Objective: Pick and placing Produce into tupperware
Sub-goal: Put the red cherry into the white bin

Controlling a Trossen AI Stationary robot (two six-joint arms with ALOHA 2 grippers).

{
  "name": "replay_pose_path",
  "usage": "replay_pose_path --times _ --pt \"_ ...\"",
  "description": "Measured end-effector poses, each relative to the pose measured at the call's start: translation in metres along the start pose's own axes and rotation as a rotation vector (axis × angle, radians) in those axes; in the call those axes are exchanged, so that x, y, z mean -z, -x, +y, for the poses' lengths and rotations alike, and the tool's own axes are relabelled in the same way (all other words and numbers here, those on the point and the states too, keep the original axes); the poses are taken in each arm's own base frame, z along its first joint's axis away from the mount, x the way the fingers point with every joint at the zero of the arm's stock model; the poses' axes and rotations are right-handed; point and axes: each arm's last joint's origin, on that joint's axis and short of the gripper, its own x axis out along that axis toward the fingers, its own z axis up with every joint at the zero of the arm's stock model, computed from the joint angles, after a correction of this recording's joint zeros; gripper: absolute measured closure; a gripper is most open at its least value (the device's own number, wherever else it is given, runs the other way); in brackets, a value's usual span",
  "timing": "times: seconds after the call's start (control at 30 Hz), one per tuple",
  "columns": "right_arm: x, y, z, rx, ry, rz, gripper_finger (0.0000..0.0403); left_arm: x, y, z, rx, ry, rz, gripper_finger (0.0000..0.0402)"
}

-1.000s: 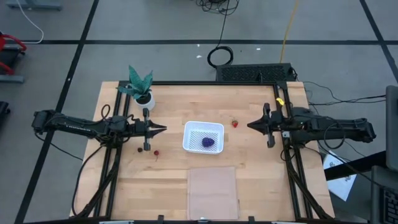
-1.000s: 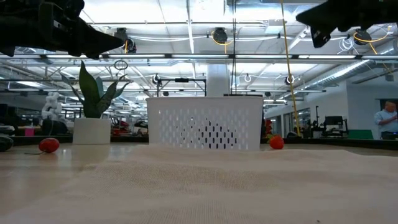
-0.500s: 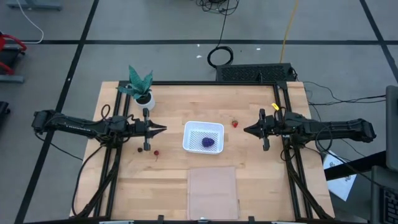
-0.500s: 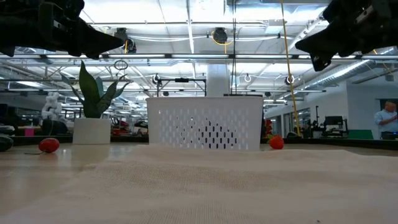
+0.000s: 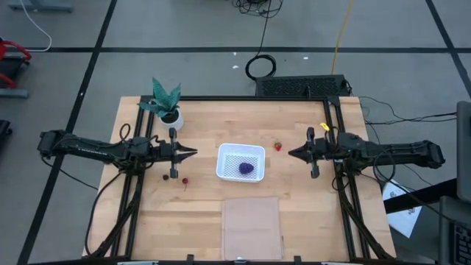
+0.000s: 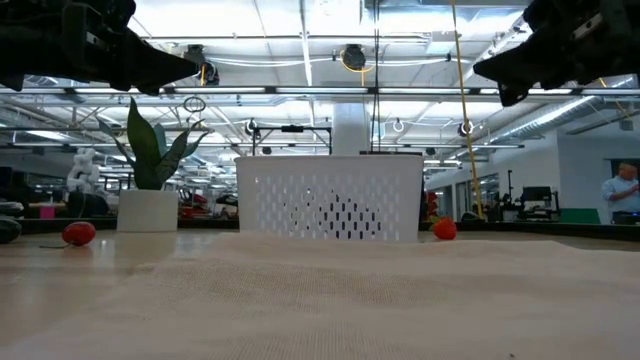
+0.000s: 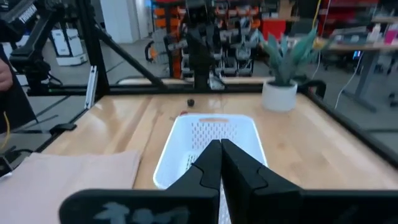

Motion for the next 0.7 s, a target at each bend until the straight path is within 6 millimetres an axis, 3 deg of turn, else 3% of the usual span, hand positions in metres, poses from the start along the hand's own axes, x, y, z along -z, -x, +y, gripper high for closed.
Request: replay_pose_path --times 0.7 --pt "-0.0058 -0.0002 0.0001 0.0 0.025 -0.06 0.0403 0.0014 0.0 -0.0002 0.0 -0.009 0.015 0.0369"
